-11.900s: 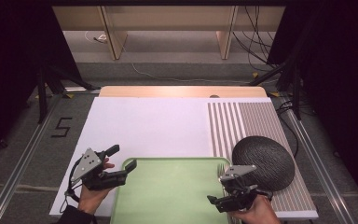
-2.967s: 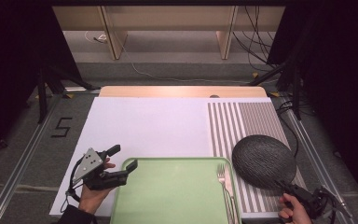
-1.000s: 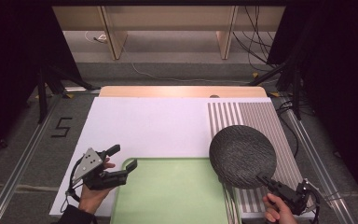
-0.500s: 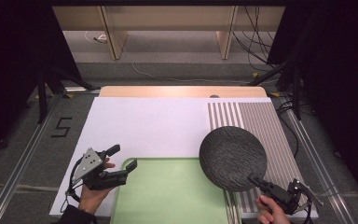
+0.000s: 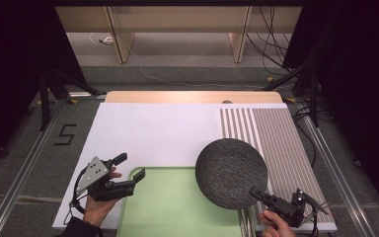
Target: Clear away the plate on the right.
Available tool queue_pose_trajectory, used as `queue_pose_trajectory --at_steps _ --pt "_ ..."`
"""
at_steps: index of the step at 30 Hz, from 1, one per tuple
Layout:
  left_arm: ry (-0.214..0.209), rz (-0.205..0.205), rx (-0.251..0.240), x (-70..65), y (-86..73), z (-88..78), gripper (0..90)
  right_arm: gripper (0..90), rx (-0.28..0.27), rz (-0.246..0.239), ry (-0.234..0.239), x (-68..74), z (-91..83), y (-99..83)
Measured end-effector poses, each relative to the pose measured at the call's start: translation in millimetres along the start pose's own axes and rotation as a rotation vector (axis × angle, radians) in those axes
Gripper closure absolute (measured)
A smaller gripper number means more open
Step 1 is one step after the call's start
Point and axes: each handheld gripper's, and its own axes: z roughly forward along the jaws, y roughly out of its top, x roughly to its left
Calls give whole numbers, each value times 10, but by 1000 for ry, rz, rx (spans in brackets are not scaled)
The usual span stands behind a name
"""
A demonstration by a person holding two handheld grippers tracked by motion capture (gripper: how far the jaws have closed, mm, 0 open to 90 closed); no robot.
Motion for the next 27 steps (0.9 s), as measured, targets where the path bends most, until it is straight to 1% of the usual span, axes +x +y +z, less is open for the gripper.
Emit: queue_pose_trajectory --at_steps 5,12,17,27 --pt "0 0 0 0 0 0 160 863 22 -21 -1 20 55 -53" --pt "0 0 -1 0 0 -2 160 863 65 -24 -15 27 126 -122" --pt "0 1 0 -2 -1 -1 160 863 91 -47 -31 35 174 -168" --pt "0 0 0 0 0 -1 160 863 148 -61 -40 42 276 -264"
